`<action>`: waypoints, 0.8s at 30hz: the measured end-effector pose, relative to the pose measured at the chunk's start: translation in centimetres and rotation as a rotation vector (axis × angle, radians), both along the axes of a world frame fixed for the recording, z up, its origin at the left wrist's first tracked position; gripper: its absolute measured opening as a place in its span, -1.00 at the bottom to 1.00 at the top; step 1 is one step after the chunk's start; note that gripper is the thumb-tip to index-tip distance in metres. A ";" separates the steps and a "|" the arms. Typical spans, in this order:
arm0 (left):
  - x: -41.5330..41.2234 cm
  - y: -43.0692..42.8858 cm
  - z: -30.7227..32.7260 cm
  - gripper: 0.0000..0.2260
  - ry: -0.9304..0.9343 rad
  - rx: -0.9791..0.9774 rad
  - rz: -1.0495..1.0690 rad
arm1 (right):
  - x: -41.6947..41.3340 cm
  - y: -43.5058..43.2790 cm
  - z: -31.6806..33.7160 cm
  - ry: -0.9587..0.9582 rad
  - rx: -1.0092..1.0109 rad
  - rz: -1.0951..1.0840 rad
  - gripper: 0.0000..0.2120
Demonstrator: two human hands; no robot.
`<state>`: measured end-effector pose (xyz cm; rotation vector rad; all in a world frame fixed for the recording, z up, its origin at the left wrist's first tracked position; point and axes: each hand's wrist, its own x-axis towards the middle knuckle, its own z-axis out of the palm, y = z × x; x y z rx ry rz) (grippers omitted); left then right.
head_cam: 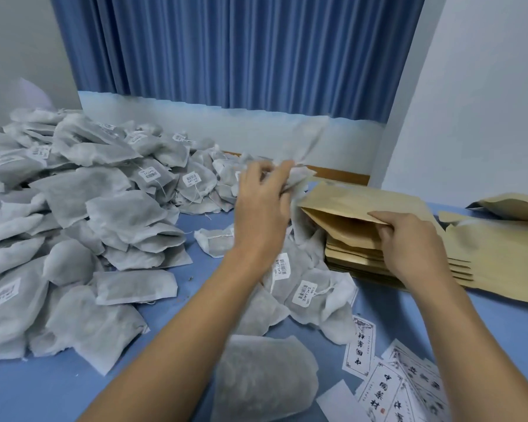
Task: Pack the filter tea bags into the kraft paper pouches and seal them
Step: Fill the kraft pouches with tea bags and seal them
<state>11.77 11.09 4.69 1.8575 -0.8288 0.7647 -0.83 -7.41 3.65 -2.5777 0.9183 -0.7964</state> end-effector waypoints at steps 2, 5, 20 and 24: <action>-1.6 -1.0 0.2 -0.56 -0.047 0.132 0.034 | -0.1 0.1 0.2 0.016 0.003 0.000 -0.65; -3.3 -1.8 0.0 -0.63 -0.077 0.199 0.060 | -0.3 0.0 0.5 0.057 0.014 0.004 -0.64; -7.5 -4.4 -4.0 -0.61 -0.318 0.478 -0.254 | -1.3 -0.6 1.9 0.056 0.025 0.068 -0.52; -6.9 -5.5 -3.3 -0.67 -0.057 0.565 -0.212 | -1.4 -0.5 2.5 0.121 0.023 0.135 -0.59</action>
